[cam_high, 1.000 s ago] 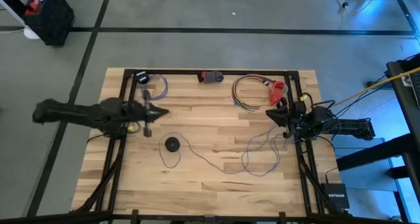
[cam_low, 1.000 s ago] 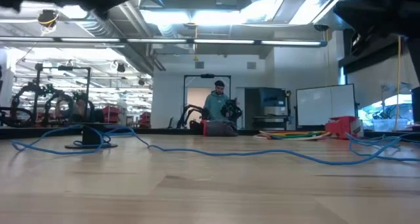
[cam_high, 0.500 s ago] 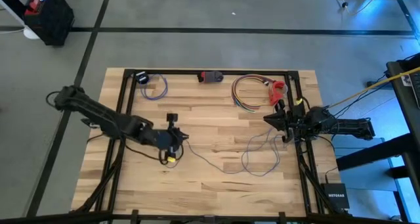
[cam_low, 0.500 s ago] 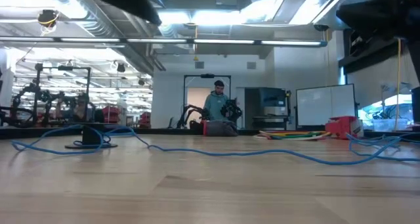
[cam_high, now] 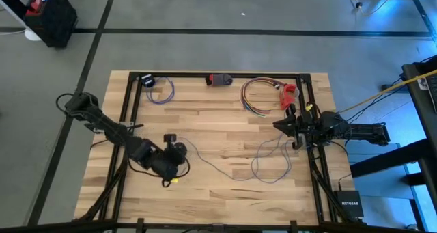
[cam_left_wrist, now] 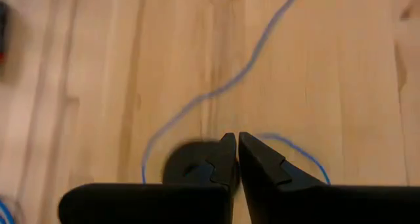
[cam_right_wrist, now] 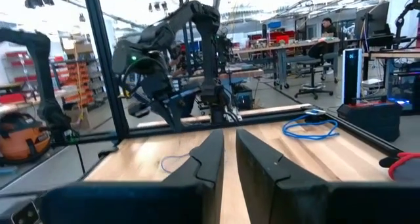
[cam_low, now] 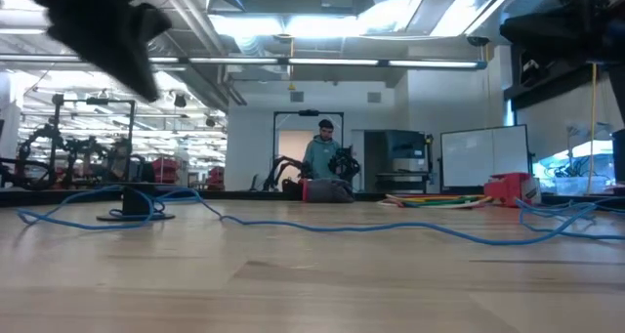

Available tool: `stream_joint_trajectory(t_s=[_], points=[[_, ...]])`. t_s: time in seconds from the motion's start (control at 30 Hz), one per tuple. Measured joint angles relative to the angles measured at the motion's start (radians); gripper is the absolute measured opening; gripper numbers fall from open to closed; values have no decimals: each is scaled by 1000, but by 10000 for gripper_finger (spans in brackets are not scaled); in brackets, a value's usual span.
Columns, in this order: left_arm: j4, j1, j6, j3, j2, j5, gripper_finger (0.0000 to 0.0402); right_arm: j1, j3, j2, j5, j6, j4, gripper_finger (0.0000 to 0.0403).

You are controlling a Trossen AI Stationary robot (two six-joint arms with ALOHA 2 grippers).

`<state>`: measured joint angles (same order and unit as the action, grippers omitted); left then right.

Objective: Coil cords
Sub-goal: Coil the blue wire on the black spool

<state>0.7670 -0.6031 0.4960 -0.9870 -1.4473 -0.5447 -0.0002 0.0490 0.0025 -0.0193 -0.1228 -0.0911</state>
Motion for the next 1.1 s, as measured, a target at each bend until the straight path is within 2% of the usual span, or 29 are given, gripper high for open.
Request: stream_joint_trajectory(t_s=[0.2,0.37,0.53,0.87,1.1], points=[[44,-81,196,16,-36,-10,13,0,0,0,0,1,19,46],[38,-91,316,47,-65,-9,13,0,0,0,0,-4,23,46],[44,-71,326,50,-91,-7,33,0,0,0,0,-4,23,46],[83,-55,251,50,-141,-7,134,0,0,0,0,-6,38,46],[81,-55,139,50,-206,-21,147,0,0,0,0,-7,43,46]])
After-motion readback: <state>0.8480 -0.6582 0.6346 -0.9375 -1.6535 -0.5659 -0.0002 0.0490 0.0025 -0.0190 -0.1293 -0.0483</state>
